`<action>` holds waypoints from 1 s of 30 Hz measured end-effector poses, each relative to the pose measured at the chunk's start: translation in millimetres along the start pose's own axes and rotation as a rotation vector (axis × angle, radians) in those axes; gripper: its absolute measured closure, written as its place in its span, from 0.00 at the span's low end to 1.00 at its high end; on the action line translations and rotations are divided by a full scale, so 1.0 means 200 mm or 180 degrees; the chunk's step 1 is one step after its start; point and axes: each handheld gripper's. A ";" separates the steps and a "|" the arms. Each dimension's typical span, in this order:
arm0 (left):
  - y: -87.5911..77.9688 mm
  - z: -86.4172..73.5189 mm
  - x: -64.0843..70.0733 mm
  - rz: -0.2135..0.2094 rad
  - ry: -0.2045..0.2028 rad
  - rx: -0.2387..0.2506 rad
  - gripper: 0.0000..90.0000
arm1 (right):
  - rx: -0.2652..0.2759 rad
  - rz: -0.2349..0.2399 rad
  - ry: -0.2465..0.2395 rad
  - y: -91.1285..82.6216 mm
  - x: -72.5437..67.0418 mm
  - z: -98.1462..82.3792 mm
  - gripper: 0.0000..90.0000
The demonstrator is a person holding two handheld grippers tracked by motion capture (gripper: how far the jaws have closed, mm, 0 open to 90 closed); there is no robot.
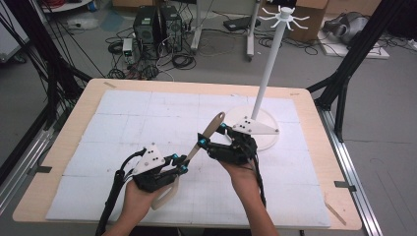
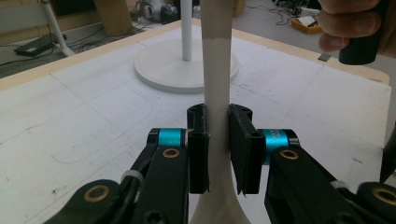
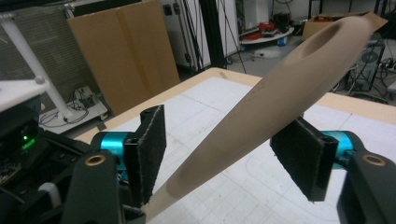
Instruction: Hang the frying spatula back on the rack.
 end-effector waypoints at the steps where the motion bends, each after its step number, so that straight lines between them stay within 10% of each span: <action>1: 0.00 0.00 0.00 0.0008 -0.0005 -0.0009 0.86 | 0.0010 0.0014 -0.0014 0.00 0.00 0.01 0.42; 10: -0.01 0.02 0.02 -0.0005 0.0005 0.0032 0.86 | 0.0145 0.0007 -0.0075 -0.02 -0.02 0.06 0.66; 30: -0.03 0.08 0.04 -0.0083 -0.0108 0.0336 0.85 | 0.0288 0.0412 -0.0285 -0.02 -0.17 0.21 0.80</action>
Point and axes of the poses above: each handheld gripper's, and its own axes: y roughly forward along the jaws, z roughly out of its top, x roughly to its right, and after that the axes turned 11 degrees about z, right-handed
